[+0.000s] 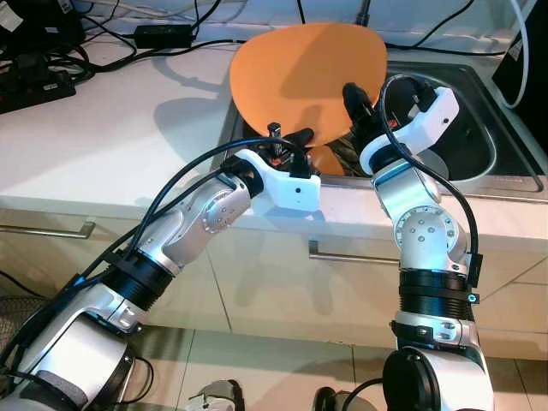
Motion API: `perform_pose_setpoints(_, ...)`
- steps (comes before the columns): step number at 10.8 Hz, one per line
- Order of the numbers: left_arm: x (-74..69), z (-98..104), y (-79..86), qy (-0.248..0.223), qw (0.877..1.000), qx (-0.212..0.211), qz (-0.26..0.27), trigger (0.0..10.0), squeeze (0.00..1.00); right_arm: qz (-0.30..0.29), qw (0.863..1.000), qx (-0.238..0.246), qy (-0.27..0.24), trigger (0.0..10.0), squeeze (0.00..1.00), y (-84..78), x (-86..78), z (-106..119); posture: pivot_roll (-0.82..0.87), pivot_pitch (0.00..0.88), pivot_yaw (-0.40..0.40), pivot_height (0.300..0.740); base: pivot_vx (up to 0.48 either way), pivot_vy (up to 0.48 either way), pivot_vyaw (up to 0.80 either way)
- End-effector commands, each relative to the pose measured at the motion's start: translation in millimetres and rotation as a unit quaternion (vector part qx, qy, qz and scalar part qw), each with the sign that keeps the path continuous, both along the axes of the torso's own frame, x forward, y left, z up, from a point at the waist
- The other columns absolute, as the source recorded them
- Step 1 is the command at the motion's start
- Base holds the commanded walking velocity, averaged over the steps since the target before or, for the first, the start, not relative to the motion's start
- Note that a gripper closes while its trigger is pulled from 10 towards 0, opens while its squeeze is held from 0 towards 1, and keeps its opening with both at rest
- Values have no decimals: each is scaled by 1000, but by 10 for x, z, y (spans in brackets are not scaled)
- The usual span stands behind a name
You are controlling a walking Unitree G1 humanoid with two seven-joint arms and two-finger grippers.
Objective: Kitchen organization
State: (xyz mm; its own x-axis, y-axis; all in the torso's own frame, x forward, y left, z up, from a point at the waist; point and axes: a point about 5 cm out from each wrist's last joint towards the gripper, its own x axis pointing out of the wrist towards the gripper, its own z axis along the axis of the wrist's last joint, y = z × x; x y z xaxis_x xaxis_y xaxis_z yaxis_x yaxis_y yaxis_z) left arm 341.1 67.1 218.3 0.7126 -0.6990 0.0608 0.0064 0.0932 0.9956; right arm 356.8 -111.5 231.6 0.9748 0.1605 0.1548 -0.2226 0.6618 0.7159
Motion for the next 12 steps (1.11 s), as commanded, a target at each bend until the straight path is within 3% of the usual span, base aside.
perform_pose_setpoints(1,-30,143,-24,-23,1000,-15,-12,10000,0,14,1000,15,1,0,0,79,14,41,102,79,2,740,0,0,0)
perform_pose_setpoints(11,-8,158,-1,-28,1000,-12,-6,10000,0,12,999,37,1,0,0,57,23,61,99,89,5,740,0,0,0)
perform_pose_setpoints(12,-3,160,4,-25,1000,-18,-7,10000,1000,13,999,41,0,0,0,53,26,70,100,90,5,740,0,0,0)
